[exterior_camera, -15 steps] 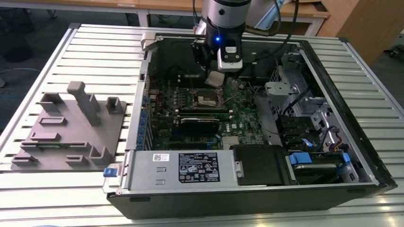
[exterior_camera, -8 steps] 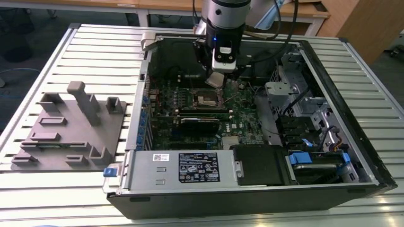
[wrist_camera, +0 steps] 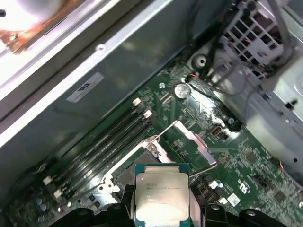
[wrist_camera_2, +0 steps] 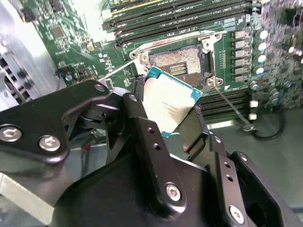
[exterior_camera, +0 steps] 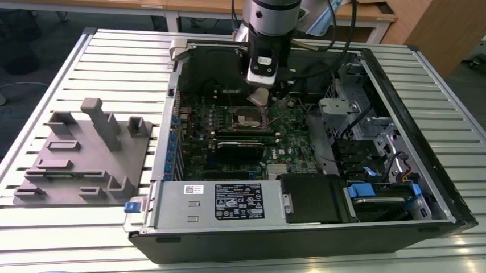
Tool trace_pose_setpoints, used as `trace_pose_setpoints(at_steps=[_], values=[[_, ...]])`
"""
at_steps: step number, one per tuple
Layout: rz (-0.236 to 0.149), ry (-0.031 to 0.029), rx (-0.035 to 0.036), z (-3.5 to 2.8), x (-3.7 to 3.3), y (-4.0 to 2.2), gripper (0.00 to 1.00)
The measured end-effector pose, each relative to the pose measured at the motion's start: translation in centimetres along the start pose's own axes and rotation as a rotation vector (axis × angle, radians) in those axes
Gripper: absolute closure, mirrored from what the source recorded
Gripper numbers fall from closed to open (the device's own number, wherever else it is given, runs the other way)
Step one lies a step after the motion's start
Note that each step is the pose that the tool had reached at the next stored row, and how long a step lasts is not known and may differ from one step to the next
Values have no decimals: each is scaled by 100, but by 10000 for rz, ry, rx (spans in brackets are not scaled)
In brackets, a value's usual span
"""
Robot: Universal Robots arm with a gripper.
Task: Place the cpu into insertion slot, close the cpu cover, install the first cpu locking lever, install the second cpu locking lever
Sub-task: 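Place the cpu into insertion slot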
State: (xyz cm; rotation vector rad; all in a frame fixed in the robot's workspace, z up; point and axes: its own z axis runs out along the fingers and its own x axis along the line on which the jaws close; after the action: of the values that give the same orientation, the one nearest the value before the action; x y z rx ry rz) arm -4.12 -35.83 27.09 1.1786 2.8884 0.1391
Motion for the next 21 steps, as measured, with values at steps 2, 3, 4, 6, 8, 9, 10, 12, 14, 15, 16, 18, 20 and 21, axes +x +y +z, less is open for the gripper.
trace_pose_setpoints(at_steps=[2, 3, 4, 6, 8, 9, 10, 12, 14, 15, 16, 18, 20, 21], values=[[375, -33, -6, 6, 0, 0, 46], [554, -50, -9, 9, 0, -1, 46], [721, -65, -10, 9, 0, -1, 46], [780, -70, -11, 9, -1, -1, 46], [784, -70, -13, 10, 0, -1, 46], [784, -70, -13, 10, 0, -1, 46], [788, -71, -13, 10, 0, -1, 46], [974, -87, -18, 12, 0, -1, 46], [1325, -119, -21, 14, 0, -1, 46], [1521, -136, -24, 16, 0, -1, 46], [1701, -153, -27, 18, 0, -1, 46], [2058, -185, -33, 21, 0, -2, 46], [2417, -217, -39, 25, 0, -2, 46], [2594, -233, -42, 27, 0, -2, 46]])
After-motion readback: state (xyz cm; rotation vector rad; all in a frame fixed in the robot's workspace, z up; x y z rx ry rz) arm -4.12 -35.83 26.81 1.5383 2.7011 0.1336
